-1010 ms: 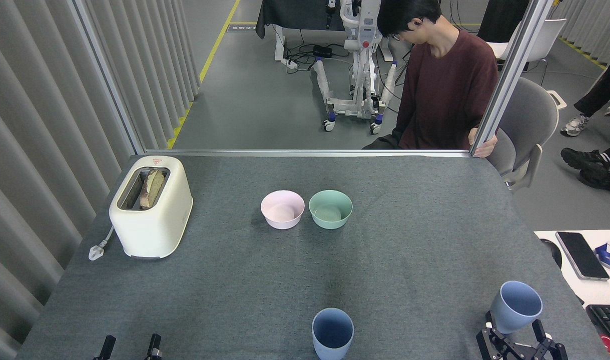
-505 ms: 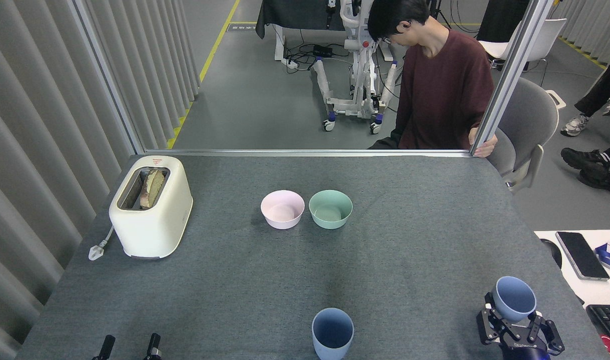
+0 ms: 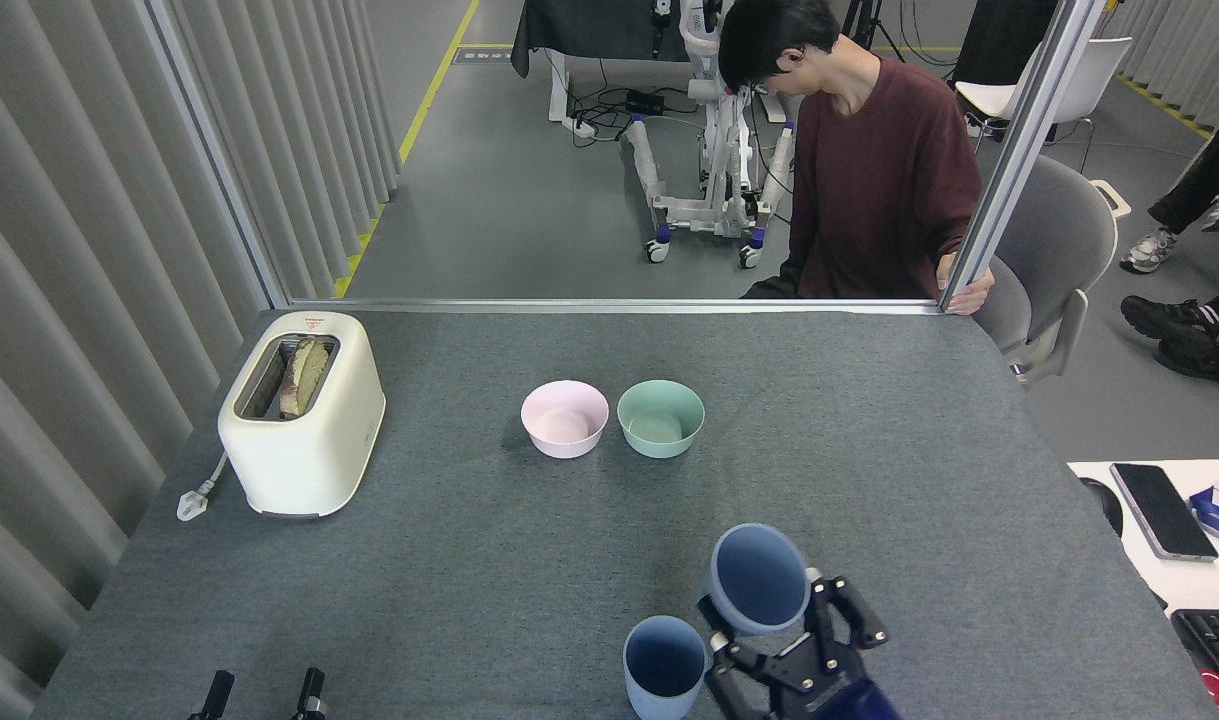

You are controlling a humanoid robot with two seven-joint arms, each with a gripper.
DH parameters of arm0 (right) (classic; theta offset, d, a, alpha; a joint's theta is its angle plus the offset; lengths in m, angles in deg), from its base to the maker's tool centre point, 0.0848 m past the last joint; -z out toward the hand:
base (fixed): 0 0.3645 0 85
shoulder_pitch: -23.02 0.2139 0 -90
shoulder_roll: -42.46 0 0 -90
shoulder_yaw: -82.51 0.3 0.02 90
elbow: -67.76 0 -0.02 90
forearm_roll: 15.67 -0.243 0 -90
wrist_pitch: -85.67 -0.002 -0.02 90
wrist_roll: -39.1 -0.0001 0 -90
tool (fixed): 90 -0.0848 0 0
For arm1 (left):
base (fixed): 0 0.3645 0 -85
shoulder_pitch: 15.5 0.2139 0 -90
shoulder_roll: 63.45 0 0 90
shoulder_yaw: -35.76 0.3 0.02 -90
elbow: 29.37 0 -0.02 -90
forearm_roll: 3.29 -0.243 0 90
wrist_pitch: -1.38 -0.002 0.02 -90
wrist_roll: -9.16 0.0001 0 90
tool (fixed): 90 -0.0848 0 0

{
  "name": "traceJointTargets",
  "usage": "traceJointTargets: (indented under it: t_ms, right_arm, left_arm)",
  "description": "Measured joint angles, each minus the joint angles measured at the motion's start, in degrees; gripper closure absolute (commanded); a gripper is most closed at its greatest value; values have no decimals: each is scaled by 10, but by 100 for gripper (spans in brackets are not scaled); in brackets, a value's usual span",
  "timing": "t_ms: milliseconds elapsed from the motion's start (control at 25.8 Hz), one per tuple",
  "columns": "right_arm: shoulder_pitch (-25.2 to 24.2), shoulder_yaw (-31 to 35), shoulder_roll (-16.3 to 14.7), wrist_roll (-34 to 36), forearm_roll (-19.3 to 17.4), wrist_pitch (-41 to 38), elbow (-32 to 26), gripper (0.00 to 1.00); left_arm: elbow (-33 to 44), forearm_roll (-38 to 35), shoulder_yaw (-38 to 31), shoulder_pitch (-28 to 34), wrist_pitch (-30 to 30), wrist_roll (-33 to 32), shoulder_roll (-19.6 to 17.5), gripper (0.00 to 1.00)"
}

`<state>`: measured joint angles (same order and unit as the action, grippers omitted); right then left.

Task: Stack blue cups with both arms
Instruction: 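Lift the blue cup with the right gripper and lower it into the first cup, then open the right gripper and pull it back from the stacked cups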

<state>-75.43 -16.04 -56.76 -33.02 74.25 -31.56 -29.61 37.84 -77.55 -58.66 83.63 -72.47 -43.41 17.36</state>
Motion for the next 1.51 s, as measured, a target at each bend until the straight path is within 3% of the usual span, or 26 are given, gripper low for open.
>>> traceJointTargets:
  t_ms: [233, 660, 699, 738, 777, 1087, 1282, 1515]
  right_arm:
    - [-24, -51, 25, -3, 58, 3, 0, 65]
    - [-27, -24, 25, -5, 62, 16, 18, 63]
    - [-27, -24, 25, -5, 62, 17, 19, 58]
    - [-27, -23, 26, -6, 62, 18, 21, 41]
    - [-26, -23, 27, -6, 63, 21, 24, 0]
    - [-3, -27, 30, -1, 69, 48, 57, 0]
    - [4, -23, 38, 2, 65, 51, 47, 0]
    - [5, 106, 38, 20, 38, 84, 64, 0]
  left_arm:
    - [4, 0, 0, 1, 0, 0, -2, 0]
    - [-1, 0, 0, -2, 0, 0, -3, 0]
    - [-2, 0, 0, -2, 1, 0, -3, 0]
    - [-3, 0, 0, -3, 1, 0, -4, 0]
    - [-4, 0, 0, -4, 1, 0, -5, 0]
    - [-11, -1, 0, -7, 2, 0, -7, 0]
    - [-16, -1, 0, -11, 2, 1, -7, 0]
    - [-13, 3, 0, -9, 3, 1, -7, 0]
